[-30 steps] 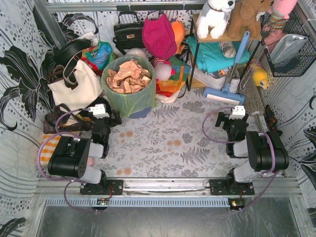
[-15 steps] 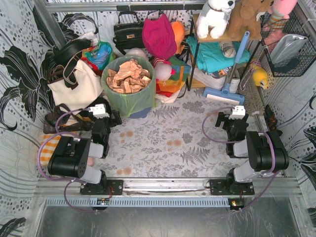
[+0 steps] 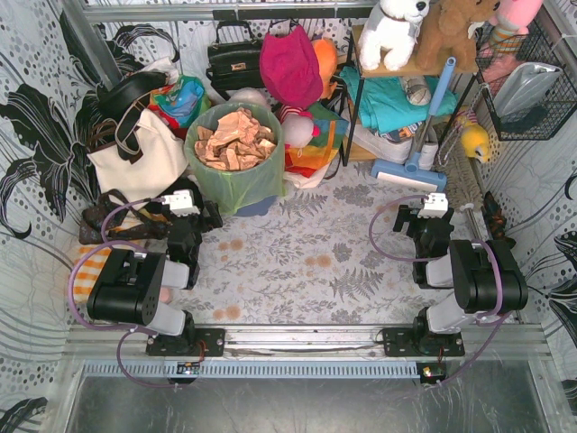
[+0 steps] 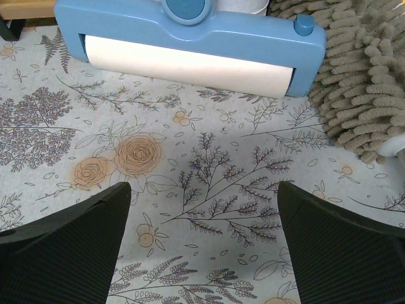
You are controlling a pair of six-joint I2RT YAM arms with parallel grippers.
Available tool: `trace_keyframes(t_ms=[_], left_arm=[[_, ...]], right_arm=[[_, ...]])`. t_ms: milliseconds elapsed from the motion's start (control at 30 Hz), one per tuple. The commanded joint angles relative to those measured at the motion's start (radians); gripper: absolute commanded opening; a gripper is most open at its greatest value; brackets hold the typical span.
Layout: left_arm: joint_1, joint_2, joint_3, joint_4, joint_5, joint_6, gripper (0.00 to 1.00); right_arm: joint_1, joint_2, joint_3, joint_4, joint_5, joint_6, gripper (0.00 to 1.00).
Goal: Tie the trash bag
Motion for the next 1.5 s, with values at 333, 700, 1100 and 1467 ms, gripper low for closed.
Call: trace_keyframes(t_ms=[333, 700, 1100, 1467], left_arm=[[-0.031, -0.168, 0.099, -0.247, -0.154, -0.001, 0.98], [-0.088, -0.464, 0.330, -0.902, -0.274, -0.255, 0.98], [-0.090, -0.577, 0.662, -1.378, -0.263, -0.369, 0.98], [-0.088, -0.459, 0.969, -1.644, -0.258, -0.501, 0.98]], right_arm=[[-0.001, -0.185, 0.130, -0.319, 0.011, 0.004, 0.97], [-0.001, -0.359, 0.408, -0.848, -0.130, 0.118, 0.97], [-0.001, -0.213, 0.808, -1.215, -0.315, 0.300, 0.96], [0.094, -0.118, 1.009, -1.310, -0.304, 0.528, 0.90]])
